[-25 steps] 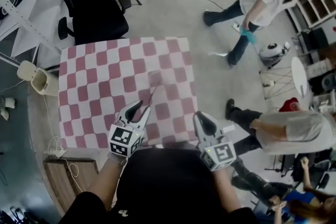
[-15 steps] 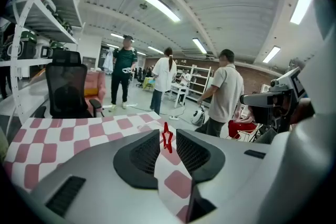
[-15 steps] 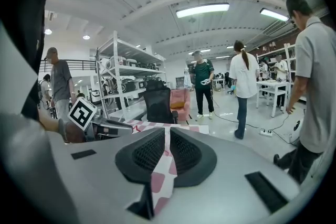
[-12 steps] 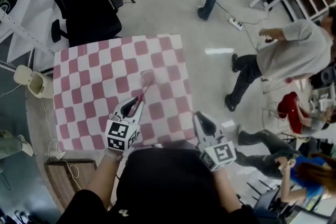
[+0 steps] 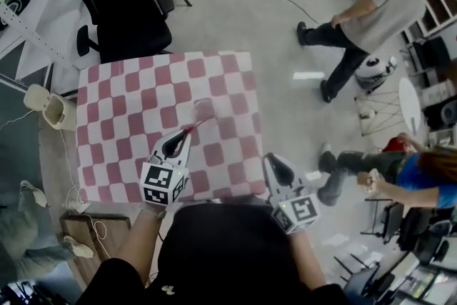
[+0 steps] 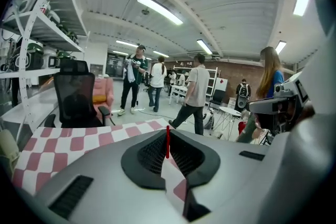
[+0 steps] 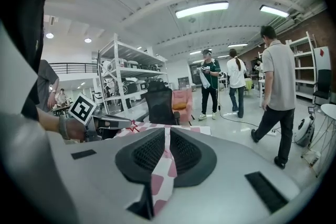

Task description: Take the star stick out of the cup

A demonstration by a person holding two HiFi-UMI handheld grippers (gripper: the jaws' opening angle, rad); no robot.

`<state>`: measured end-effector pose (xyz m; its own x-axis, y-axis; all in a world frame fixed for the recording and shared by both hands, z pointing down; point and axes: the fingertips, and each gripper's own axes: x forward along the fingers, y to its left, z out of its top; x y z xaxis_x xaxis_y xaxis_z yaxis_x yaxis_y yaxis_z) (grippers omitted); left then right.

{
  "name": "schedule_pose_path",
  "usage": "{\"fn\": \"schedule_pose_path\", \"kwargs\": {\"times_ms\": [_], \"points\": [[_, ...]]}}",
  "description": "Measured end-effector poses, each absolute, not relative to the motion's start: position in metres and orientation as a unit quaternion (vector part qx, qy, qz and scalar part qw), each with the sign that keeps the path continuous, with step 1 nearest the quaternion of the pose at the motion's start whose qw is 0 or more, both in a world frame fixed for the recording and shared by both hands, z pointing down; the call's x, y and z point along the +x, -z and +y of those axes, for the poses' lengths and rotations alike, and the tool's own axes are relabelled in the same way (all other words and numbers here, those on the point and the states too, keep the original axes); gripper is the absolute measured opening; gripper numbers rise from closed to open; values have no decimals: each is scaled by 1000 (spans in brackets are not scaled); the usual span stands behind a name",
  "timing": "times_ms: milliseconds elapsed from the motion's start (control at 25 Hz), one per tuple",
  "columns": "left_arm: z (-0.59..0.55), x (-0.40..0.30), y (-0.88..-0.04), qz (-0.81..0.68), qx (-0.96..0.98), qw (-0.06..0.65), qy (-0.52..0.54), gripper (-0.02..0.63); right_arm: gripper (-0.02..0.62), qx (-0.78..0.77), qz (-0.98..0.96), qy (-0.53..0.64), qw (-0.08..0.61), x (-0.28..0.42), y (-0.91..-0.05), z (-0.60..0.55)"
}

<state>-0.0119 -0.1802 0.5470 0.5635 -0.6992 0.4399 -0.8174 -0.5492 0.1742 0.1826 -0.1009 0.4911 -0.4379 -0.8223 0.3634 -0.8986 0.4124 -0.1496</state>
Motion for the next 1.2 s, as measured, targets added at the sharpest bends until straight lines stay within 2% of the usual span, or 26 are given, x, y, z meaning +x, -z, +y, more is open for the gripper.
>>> {"fn": "schedule_pose_path", "kwargs": {"times_ms": [360,760,1200], "points": [[-176,-30,-513,-470,854,178,-135,52,43,486,-854,-157,98,166,-487,-113],[-160,-82,-460,-522,831,178,-68,52,44,424,-889,-152,76,113,-476,-134],[-117,-160,-467,-612,765,193,-58,52,43,327,-930,-141,90,37,-474,-135]]}}
